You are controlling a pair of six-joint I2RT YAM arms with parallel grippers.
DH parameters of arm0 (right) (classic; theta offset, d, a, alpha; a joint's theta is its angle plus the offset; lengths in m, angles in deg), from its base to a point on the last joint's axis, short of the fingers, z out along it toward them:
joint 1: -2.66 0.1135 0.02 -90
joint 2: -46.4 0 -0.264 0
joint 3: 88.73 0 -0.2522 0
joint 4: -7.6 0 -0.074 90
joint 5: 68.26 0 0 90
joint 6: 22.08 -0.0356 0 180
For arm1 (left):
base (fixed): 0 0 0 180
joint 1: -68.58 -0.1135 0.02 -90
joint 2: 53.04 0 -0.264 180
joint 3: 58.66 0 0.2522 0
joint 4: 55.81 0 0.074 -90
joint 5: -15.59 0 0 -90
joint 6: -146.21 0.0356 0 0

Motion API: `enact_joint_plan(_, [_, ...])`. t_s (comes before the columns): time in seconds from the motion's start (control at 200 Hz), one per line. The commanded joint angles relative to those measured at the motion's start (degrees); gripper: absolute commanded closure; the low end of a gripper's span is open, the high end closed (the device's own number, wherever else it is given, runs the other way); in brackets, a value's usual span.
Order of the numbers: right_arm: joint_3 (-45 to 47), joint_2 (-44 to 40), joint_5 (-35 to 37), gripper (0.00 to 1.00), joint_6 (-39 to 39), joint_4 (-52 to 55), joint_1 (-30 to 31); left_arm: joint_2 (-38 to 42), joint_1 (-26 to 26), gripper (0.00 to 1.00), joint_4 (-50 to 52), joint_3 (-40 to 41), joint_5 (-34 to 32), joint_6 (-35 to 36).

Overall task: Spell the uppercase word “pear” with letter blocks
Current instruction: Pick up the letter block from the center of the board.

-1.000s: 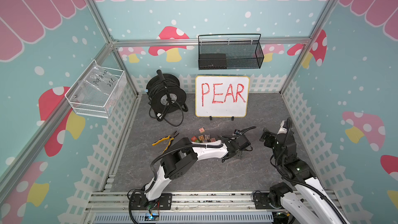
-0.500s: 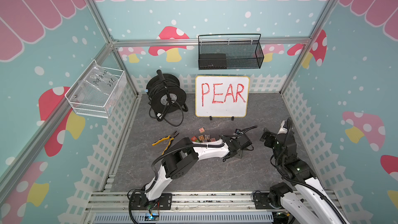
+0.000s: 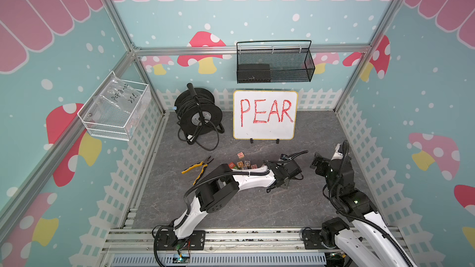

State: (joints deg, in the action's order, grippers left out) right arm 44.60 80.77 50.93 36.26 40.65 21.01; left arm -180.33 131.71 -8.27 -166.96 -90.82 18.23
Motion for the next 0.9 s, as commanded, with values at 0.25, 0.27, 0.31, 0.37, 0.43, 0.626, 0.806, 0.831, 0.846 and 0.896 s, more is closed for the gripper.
enact_joint_plan(0.25, [1.1, -0.9, -1.8, 0.02, 0.9, -1.5, -0.2, 1.2, 0.5, 0.62, 0.7, -0.4, -1.6, -0.3])
enact_joint_plan(0.27, [1.2, -1.0, -1.9, 0.02, 1.0, -1.7, -0.2, 1.4, 0.5, 0.62, 0.7, -0.3, -1.5, -0.2])
enact_joint_plan(0.31, [1.3, -1.3, -2.3, 0.02, 1.1, -2.0, -0.2, 1.9, 0.5, 0.62, 0.6, -0.1, -1.6, -0.2])
enact_joint_plan(0.37, [1.3, -1.7, -2.9, 0.02, 1.3, -2.4, -0.2, 2.9, 0.5, 0.63, 0.1, 0.6, -1.5, -0.2])
enact_joint_plan(0.43, [1.3, -1.9, -3.6, 0.01, 1.5, -2.7, -0.2, 4.4, 0.5, 0.63, -0.3, 1.6, -1.5, -0.3])
enact_joint_plan(0.626, [1.5, -2.0, -9.0, 0.01, 3.4, -6.4, -0.2, 11.7, 0.4, 0.64, -1.7, 7.7, -1.5, -1.6])
enact_joint_plan(0.806, [2.7, -1.5, -21.1, 0.01, 6.0, -13.8, -0.2, 19.7, 0.0, 0.63, -1.7, 16.2, -4.4, -3.9])
enact_joint_plan(0.831, [3.0, -1.3, -23.3, 0.01, 6.4, -15.2, -0.2, 20.7, -0.3, 0.64, -1.7, 17.5, -4.5, -4.3])
enact_joint_plan(0.846, [3.1, -1.1, -24.5, 0.01, 6.5, -15.9, -0.2, 21.3, -0.4, 0.64, -1.6, 18.2, -4.4, -4.7])
enact_joint_plan(0.896, [3.5, -0.3, -28.6, 0.01, 6.9, -18.1, -0.2, 23.1, -0.9, 0.64, -1.8, 20.8, -4.7, -5.6])
